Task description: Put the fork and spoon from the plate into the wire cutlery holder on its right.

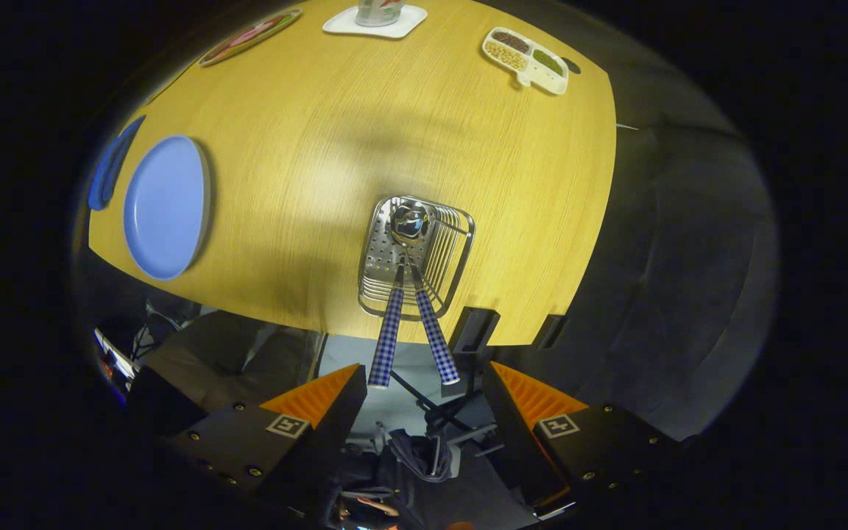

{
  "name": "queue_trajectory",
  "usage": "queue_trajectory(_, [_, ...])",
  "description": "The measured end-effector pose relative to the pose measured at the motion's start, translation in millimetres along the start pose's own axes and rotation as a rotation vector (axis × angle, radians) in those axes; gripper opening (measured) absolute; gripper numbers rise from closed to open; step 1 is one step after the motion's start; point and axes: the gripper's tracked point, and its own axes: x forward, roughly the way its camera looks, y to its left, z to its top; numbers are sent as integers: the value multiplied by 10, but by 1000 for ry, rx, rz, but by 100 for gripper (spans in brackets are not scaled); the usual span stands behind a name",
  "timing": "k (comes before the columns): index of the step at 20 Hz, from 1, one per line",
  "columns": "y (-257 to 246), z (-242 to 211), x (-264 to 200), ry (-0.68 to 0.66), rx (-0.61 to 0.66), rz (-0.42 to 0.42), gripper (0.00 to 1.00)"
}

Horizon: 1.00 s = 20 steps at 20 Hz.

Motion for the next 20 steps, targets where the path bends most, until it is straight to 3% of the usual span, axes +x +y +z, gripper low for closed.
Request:
queue_trajectory(3, [114, -5, -70, -109, 80, 41, 97])
queue_trajectory(9, [337, 341, -338, -567, 133, -2, 97])
queue_trajectory(13, [650, 468, -612, -790, 237, 72, 97])
queue_trajectory(20, [873, 569, -1208, -1199, 351, 80, 97])
